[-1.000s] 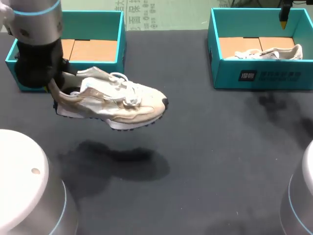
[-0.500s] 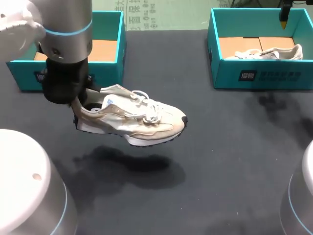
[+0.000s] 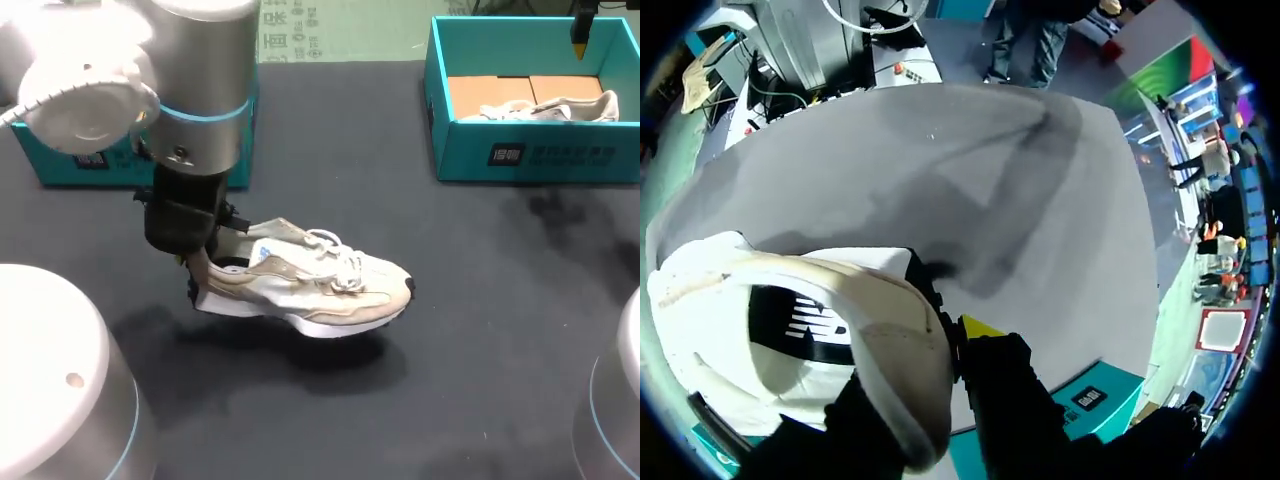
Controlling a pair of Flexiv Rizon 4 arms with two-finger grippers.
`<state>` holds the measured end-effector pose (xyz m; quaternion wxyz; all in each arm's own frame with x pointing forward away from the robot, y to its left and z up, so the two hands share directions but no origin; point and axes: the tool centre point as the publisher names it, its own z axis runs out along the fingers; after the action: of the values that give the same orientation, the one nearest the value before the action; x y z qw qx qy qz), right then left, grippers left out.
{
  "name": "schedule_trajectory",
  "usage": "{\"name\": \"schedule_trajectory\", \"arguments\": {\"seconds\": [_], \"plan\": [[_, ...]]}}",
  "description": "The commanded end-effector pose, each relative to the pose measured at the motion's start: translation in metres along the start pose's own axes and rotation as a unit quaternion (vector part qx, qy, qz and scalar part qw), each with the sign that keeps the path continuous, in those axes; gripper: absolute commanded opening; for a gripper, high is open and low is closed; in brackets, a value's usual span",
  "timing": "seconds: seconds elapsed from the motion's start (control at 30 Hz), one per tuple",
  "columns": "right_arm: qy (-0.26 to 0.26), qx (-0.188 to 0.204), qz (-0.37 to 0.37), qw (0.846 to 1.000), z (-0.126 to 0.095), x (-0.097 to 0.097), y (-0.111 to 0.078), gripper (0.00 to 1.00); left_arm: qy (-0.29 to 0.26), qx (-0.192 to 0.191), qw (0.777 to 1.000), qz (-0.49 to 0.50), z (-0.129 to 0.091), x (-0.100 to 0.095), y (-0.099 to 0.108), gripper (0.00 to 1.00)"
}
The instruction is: Take the shoe out of the shoebox, open the shoe tongue, remove and reinsert the insole, then place the shoe into the shoebox
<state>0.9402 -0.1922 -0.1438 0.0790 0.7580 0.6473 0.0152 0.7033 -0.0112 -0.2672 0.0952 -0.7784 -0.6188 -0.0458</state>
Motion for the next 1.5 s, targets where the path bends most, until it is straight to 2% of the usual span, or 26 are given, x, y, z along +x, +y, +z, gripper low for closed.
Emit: {"name": "schedule_trajectory", "arguments": {"seconds": [0.03, 0.3, 0.43, 0.73, 1.07, 1.5], "plan": [[0.0, 0.0, 0.0, 1.0, 0.0, 0.0, 0.0, 1.0, 0.023, 0.044, 0.999, -0.017, 0.012, -0.048, 0.023, 0.0], [0.0, 0.0, 0.0, 1.0, 0.0, 0.0, 0.0, 1.0, 0.048, 0.02, 0.998, -0.036, 0.035, -0.077, 0.033, 0.0], [0.0, 0.0, 0.0, 1.0, 0.0, 0.0, 0.0, 1.0, 0.063, 0.002, 0.997, -0.049, 0.05, -0.085, 0.037, 0.0], [0.0, 0.0, 0.0, 1.0, 0.0, 0.0, 0.0, 1.0, 0.06, -0.015, 0.997, -0.045, 0.08, -0.099, 0.037, 0.0], [0.0, 0.0, 0.0, 1.0, 0.0, 0.0, 0.0, 1.0, 0.057, -0.021, 0.997, -0.045, 0.094, -0.106, 0.041, 0.0], [0.0, 0.0, 0.0, 1.0, 0.0, 0.0, 0.0, 1.0, 0.041, -0.03, 0.998, -0.048, 0.099, -0.106, 0.039, 0.0]]}}
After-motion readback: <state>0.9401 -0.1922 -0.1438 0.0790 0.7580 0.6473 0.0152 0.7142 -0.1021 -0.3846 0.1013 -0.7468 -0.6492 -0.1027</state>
